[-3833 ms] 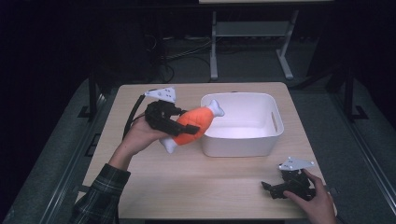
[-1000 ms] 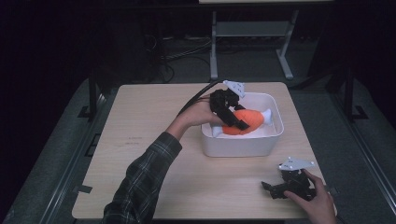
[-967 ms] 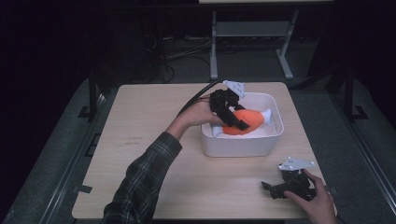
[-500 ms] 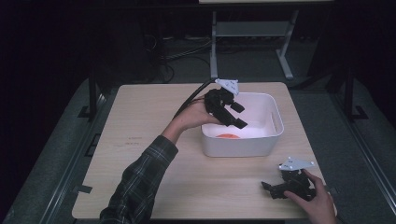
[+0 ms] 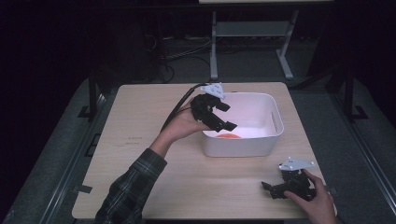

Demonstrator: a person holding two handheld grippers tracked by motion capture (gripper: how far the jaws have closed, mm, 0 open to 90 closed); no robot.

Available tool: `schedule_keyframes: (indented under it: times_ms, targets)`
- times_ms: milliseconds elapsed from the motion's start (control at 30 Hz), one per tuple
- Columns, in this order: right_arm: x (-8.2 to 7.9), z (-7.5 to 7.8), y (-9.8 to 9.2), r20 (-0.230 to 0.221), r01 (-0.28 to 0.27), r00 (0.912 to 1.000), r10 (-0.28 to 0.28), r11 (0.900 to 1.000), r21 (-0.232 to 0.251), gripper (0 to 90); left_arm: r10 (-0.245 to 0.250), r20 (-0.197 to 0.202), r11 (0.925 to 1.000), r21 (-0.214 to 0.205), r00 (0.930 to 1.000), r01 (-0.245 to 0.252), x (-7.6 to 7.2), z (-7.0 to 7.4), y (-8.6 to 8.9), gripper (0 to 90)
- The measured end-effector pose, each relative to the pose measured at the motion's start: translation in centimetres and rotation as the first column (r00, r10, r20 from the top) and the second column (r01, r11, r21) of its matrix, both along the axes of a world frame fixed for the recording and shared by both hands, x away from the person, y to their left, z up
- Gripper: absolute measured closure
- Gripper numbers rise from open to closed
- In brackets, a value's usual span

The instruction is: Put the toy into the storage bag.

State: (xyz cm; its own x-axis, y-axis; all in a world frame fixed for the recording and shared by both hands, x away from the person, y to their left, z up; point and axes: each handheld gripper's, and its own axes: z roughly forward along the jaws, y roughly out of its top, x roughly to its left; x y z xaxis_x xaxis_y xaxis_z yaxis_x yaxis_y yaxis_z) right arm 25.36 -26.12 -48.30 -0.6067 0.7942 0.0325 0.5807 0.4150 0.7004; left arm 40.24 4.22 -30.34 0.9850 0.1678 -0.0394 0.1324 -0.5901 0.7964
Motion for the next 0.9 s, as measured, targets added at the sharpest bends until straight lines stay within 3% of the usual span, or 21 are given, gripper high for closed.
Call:
schedule_keyframes:
  times_ms: [167,200,500,733,900]
  targets:
    - [0.0,0.0,0.0,0.0,0.0,1.0,0.0,1.0,0.0,0.0,0.041,0.015,0.9992,0.0,0.9991,-0.041,-0.9,-0.2,1.8,20.0]
    - [0.0,0.0,0.0,-0.001,0.0,1.0,0.0,1.0,0.0,0.0,0.059,0.014,0.9981,-0.017,0.9982,-0.059,-1.3,-0.3,2.8,20.0]
    - [0.0,0.0,0.0,0.001,-0.001,1.0,0.001,1.0,-0.001,0.0,0.118,0.025,0.9921,-0.047,0.9927,-0.117,-3.3,-1.0,6.5,20.1]
    - [0.0,0.0,0.0,0.001,0.0,1.0,0.0,1.0,0.0,0.0,0.182,0.022,0.9819,-0.056,0.983,-0.181,-5.2,-3.0,10.3,20.2]
    - [0.0,0.0,0.0,0.002,0.0,1.0,0.0,1.0,0.001,0.0,0.214,0.01,0.9747,-0.067,0.9768,-0.213,-5.8,-4.1,12.0,20.4]
